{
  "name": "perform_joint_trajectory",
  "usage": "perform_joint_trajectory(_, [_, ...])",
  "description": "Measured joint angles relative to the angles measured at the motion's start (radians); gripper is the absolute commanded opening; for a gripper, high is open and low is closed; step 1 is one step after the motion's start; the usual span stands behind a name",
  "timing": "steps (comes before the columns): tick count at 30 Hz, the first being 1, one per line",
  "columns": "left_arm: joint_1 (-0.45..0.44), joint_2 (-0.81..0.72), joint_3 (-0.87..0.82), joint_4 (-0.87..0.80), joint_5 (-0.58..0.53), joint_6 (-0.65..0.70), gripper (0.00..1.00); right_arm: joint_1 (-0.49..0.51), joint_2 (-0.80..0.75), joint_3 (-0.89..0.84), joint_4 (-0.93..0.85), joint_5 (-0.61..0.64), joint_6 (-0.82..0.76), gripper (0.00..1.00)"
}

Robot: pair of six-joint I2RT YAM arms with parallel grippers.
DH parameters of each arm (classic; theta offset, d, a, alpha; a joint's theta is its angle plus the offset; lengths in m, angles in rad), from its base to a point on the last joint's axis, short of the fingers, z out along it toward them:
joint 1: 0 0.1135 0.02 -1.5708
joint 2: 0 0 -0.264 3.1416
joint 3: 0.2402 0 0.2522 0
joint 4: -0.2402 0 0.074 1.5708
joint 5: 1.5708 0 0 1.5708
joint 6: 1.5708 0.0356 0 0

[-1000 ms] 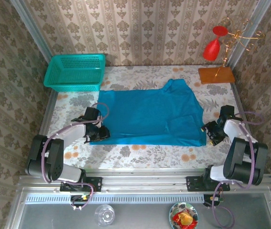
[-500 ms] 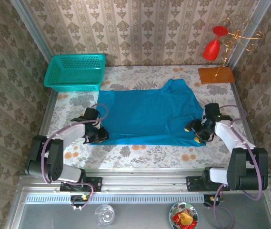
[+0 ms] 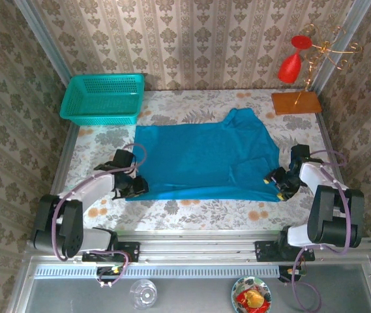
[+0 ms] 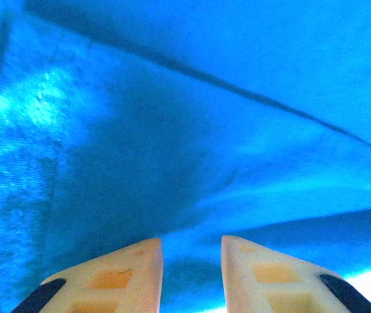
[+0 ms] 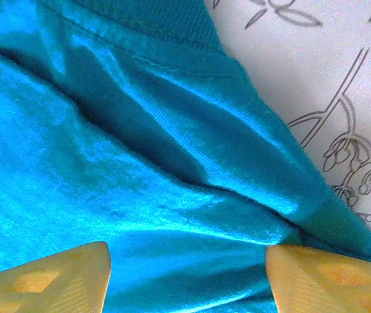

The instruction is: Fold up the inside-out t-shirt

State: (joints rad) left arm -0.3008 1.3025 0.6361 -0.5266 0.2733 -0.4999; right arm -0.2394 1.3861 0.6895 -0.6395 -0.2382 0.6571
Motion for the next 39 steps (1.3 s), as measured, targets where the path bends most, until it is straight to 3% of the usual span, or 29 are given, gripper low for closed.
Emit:
perform_joint_trajectory(7, [-0.011,-0.001,0.159,-0.054,0.048,0.138,0.33,-0.003,-0.077,0.046,-0.046,0.011,-0.087,0.65])
perform_joint_trajectory(16, [-0.238,0.289,0.513,-0.196,0.066,0.501,0.28,0.049,-0.11,0.128,-0.079,-0.063,-0.182,0.64])
perform_joint_trajectory(22, [-0.267,0.452,0.626,-0.278,0.117,0.78,0.27,0.062,-0.11,0.14,-0.099,-0.081,-0.19,0.64])
perform_joint_trajectory(27, [-0.344,0.616,0.718,-0.385,0.113,0.98,0.27,0.062,-0.13,0.143,-0.109,-0.082,-0.191,0.65])
perform_joint_trajectory(34, [-0.362,0.683,0.733,-0.438,0.116,1.086,0.27,0.062,-0.158,0.143,-0.129,-0.084,-0.192,0.65])
perform_joint_trajectory(39, [-0.363,0.683,0.733,-0.442,0.102,1.113,0.11,0.062,-0.169,0.143,-0.136,-0.084,-0.192,0.65])
